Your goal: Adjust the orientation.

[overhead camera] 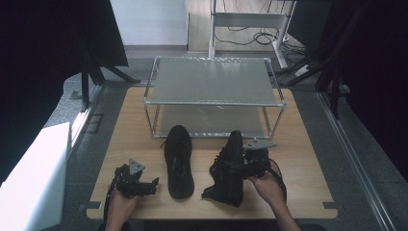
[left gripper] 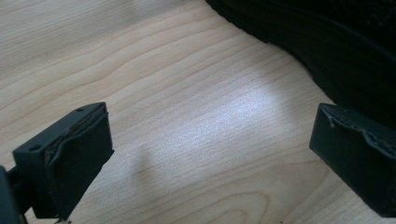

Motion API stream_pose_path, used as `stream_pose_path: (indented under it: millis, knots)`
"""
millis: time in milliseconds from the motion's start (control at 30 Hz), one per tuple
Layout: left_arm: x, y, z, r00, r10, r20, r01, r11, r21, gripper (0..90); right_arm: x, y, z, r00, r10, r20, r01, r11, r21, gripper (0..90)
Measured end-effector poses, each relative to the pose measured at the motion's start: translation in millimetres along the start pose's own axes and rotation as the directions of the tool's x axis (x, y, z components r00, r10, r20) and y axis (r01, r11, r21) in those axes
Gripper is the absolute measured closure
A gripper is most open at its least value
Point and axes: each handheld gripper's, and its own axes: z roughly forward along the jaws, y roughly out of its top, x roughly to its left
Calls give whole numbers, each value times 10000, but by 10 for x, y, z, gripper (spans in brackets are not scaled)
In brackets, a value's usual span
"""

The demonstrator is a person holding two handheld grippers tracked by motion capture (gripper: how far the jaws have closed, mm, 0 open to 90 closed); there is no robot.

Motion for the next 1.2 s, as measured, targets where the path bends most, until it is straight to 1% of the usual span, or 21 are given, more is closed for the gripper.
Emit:
stream_pose_path:
  millis: [200,233,267,333,400,500,633,733,800,900,1000,1033,1200]
  knots:
    - [-6,0,11,10000,69,-11,-69,9999,75,0,78,-53,162,9991,-201,385,182,9986,490,0]
    - [-9,0,13,10000,63,-9,-63,9999,94,0,68,-59,163,9995,-54,301,41,9990,448,0]
    - [-9,1,15,10000,97,-14,-97,9999,109,0,63,-62,162,9995,-34,311,19,9988,484,0]
    - [-14,1,20,9999,116,-21,-116,9999,121,0,52,-64,149,9992,-165,368,140,9978,652,0]
    - [-16,0,22,9999,147,-25,-146,9998,136,0,22,-74,127,9982,-367,470,322,9952,929,0]
    - [-17,-2,21,9999,141,-19,-141,9998,158,0,-51,-119,77,9993,-44,366,17,9972,743,0]
    - [-14,-3,22,9999,154,-40,-153,9997,170,0,-130,-189,-10,9989,352,305,-363,9987,350,0]
    - [-18,-2,25,9999,160,-35,-159,9997,184,0,-184,-218,-89,9983,439,370,-446,9988,188,0]
    - [-22,-1,30,9998,199,-54,-198,9996,193,0,-220,-234,-135,9983,414,404,-419,9991,112,0]
    - [-24,-1,32,9997,225,-71,-223,9995,208,0,-272,-262,-189,9980,498,386,-500,9987,49,0]
    - [-22,-3,31,9997,212,-83,-210,9996,211,0,-310,-280,-222,9974,616,363,-618,9981,37,0]
    - [-20,-4,31,9997,203,-95,-201,9996,211,0,-346,-300,-257,9968,704,367,-705,9975,15,0]
    - [-23,-2,36,9997,228,-70,-226,9994,254,0,-423,-346,-351,9951,854,489,-856,9963,11,0]
